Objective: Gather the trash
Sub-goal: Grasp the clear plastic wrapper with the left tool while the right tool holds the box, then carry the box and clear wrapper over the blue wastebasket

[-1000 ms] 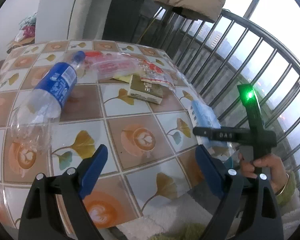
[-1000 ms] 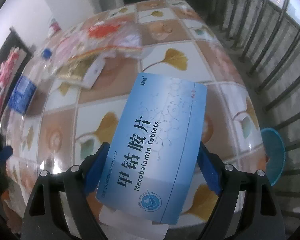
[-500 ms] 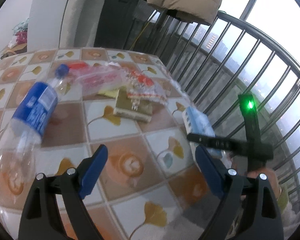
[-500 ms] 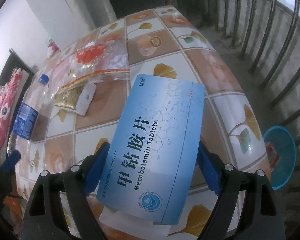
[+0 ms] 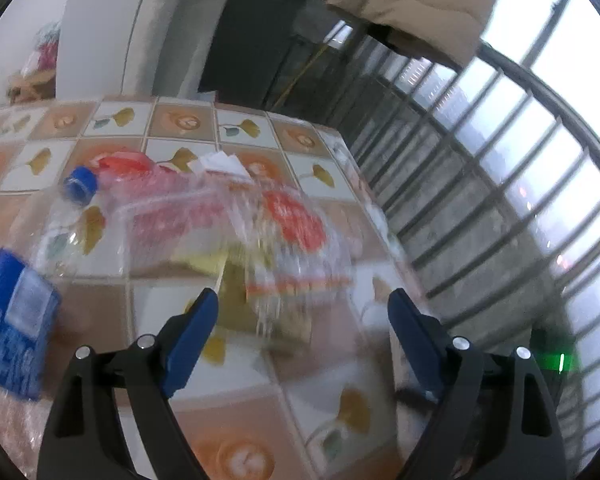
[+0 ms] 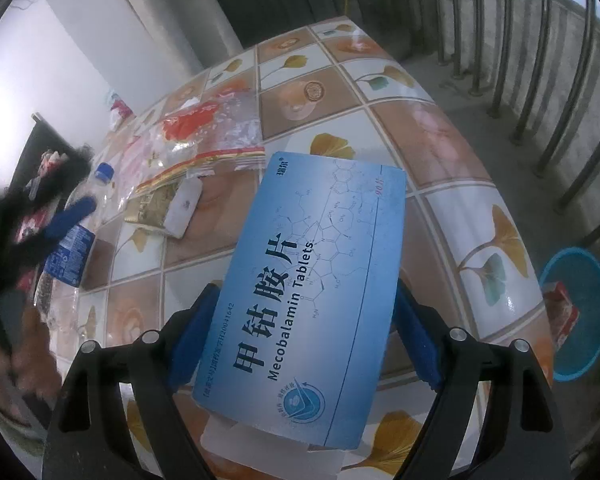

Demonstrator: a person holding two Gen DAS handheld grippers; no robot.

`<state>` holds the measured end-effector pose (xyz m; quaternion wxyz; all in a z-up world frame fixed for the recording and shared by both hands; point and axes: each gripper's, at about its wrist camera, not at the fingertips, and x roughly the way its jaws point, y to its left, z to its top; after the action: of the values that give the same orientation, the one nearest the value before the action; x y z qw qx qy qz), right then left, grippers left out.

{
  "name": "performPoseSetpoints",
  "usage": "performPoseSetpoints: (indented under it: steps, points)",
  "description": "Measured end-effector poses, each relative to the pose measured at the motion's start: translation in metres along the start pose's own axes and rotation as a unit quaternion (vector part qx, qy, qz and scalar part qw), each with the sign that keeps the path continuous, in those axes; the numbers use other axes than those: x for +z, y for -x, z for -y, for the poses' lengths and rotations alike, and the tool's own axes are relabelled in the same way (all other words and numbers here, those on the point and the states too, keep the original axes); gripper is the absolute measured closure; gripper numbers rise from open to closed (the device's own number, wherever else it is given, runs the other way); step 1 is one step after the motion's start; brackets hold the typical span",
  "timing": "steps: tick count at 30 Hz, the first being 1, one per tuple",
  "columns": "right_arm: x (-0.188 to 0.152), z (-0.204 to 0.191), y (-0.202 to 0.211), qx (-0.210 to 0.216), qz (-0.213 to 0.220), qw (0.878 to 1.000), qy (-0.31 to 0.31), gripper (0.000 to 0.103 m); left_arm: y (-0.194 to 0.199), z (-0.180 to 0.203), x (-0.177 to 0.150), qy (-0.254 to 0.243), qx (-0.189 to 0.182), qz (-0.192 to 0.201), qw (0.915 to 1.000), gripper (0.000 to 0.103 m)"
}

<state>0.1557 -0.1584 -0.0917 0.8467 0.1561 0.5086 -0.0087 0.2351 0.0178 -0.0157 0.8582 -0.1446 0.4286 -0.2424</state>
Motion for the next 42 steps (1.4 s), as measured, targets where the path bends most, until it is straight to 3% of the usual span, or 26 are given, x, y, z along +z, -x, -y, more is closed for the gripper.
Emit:
performPoseSetpoints:
  steps: [1, 6, 12, 20, 32, 38, 42]
  points:
    - [0.0, 0.0, 0.0, 0.002, 0.0, 1.0, 0.0, 0.024, -0.007, -0.004, 0.008, 0.016, 0.0, -0.002, 0.9999, 0.028]
    - [0.001, 0.002, 0.001, 0.009, -0.002, 1.0, -0.001, 0.024, -0.045, -0.023, 0.029, 0.075, 0.006, -0.033, 0.9966, 0.038]
    - [0.001, 0.003, 0.002, 0.012, -0.004, 1.0, 0.002, 0.024, -0.063, -0.034, 0.033, 0.106, -0.009, -0.037, 0.9937, 0.048]
    - [0.0, 0.003, 0.003, 0.014, -0.002, 1.0, 0.005, 0.024, -0.067, -0.041, 0.033, 0.126, -0.017, -0.025, 0.9916, 0.082]
    - [0.0, 0.004, 0.004, 0.018, -0.004, 1.0, 0.003, 0.024, -0.037, -0.02, 0.034, 0.09, -0.064, 0.015, 0.9938, 0.096]
    - [0.004, 0.008, 0.006, 0.024, -0.015, 1.0, -0.005, 0.022, -0.002, 0.004, 0.029, 0.024, -0.077, 0.05, 0.9955, 0.097]
    - [0.003, 0.003, 0.006, 0.011, -0.024, 1.0, 0.006, 0.019, 0.023, 0.019, 0.019, -0.022, -0.063, 0.067, 0.9956, 0.097]
